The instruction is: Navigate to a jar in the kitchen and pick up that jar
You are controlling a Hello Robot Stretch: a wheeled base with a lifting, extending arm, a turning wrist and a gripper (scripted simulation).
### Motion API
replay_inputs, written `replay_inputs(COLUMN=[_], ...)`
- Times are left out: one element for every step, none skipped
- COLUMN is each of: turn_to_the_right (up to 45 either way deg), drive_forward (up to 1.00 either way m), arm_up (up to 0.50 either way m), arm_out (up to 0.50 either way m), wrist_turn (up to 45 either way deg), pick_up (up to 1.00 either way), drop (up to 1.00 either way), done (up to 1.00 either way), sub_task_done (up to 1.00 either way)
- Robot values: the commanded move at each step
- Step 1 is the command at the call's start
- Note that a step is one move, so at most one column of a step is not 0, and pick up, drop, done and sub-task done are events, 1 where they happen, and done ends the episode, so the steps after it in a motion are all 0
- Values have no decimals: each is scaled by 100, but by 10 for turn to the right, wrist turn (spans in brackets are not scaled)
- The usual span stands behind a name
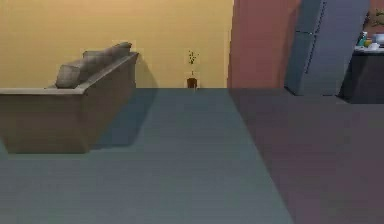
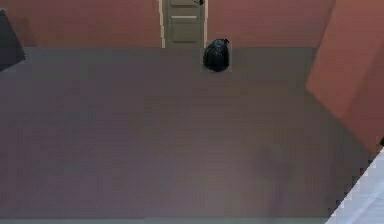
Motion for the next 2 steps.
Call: replay_inputs(turn_to_the_right=[450, 90], drive_forward=[0, 0], arm_up=[0, 0], arm_out=[0, 0], wrist_turn=[0, 0], pick_up=[0, 0], drop=[0, 0], done=[0, 0], sub_task_done=[0, 0])
